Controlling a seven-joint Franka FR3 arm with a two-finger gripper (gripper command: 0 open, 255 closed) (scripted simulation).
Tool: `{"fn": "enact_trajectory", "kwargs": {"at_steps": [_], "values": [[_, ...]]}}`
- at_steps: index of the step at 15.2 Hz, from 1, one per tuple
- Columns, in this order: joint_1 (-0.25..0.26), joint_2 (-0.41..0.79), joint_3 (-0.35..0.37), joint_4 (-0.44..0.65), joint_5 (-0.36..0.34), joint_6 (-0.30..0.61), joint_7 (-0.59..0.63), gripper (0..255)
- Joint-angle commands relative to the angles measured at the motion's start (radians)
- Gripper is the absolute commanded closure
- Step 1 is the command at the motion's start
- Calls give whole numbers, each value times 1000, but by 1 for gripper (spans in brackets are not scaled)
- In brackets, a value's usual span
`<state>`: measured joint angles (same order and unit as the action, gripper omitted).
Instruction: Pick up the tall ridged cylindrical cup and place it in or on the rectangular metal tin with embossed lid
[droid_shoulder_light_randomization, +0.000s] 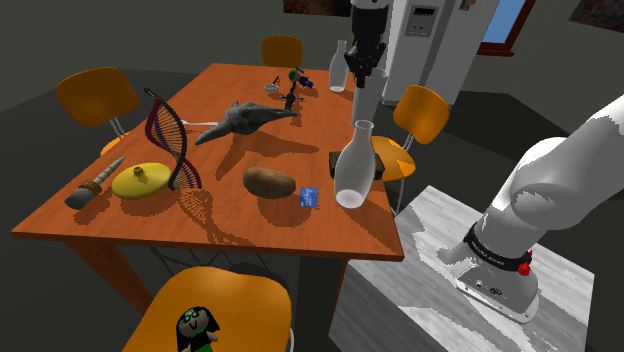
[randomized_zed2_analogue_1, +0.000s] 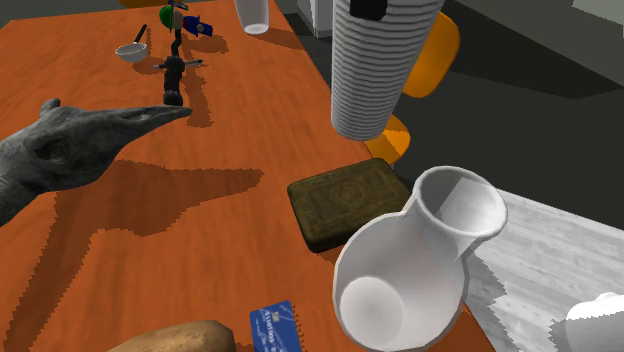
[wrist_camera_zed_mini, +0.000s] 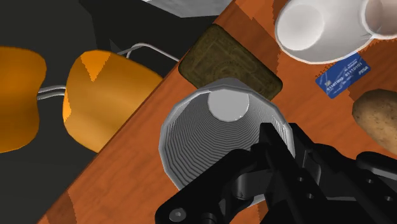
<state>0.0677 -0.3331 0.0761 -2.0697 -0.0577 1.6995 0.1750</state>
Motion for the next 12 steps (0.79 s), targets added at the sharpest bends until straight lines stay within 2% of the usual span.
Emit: {"fn": "enact_trajectory", "kwargs": {"at_steps": [1, 12], "values": [[0, -11, -1, -31, 0, 21, 0, 255], [1, -1, 0, -171, -2, 169, 10, 255]]}}
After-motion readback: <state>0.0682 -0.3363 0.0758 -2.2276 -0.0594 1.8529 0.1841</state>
